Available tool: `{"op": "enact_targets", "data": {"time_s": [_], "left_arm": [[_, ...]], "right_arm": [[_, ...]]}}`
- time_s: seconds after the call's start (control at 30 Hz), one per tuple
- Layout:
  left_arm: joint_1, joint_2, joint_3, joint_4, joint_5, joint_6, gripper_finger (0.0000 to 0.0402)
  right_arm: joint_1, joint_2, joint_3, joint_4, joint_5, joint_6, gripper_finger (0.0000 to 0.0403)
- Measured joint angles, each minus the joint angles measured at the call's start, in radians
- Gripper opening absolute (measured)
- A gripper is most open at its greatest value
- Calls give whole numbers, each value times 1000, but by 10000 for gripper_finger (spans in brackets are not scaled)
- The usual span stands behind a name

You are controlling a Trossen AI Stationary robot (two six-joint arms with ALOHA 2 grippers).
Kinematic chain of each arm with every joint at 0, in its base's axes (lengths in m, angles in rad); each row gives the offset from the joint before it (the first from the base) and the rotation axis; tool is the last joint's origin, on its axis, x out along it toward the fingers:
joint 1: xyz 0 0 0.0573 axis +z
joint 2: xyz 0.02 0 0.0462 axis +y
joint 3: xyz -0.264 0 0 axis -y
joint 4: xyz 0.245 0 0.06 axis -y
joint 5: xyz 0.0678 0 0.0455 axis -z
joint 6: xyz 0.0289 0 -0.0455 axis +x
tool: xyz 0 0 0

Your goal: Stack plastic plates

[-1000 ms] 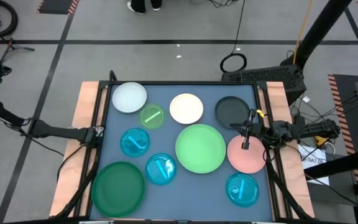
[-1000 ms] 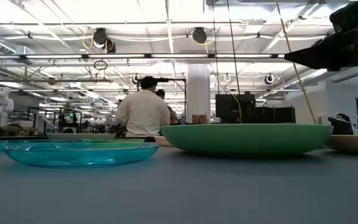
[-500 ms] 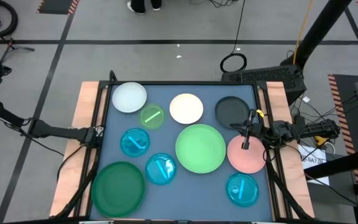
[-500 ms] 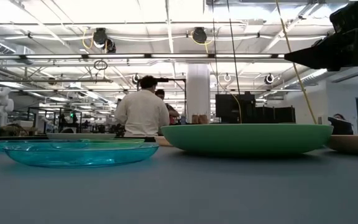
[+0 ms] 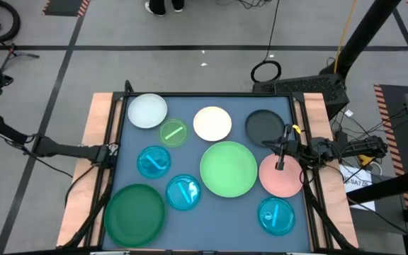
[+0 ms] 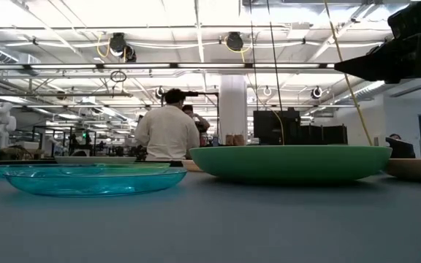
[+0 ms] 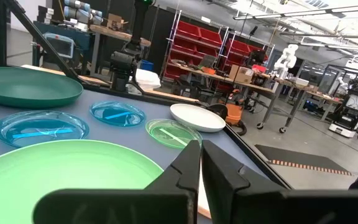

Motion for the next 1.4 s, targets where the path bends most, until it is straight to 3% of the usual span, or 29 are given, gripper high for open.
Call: {"op": "enact_targets", "data": {"time_s": [0.27,0.33,0.43,0.63,0.97,1.1,1.4], "left_arm": [[-1,-1,-20,-49,0,46,88],[-9,-1,-72,-114,19,-5,88],[-11,2,-228,-138,134,-63,88],[4,49,-567,110,293,-86,88],[-3,254,-876,446,442,-263,88],[-28,384,-935,567,445,-269,88],[-100,666,-936,708,445,-177,88]], "right_arm": [[0,0,0,7,1,0,11],[0,0,0,10,2,6,11],[0,0,0,61,38,99,11],[-2,1,28,158,150,209,11],[-2,33,74,169,26,263,11],[-2,77,74,175,27,296,11],[-2,184,76,295,32,316,11]]}}
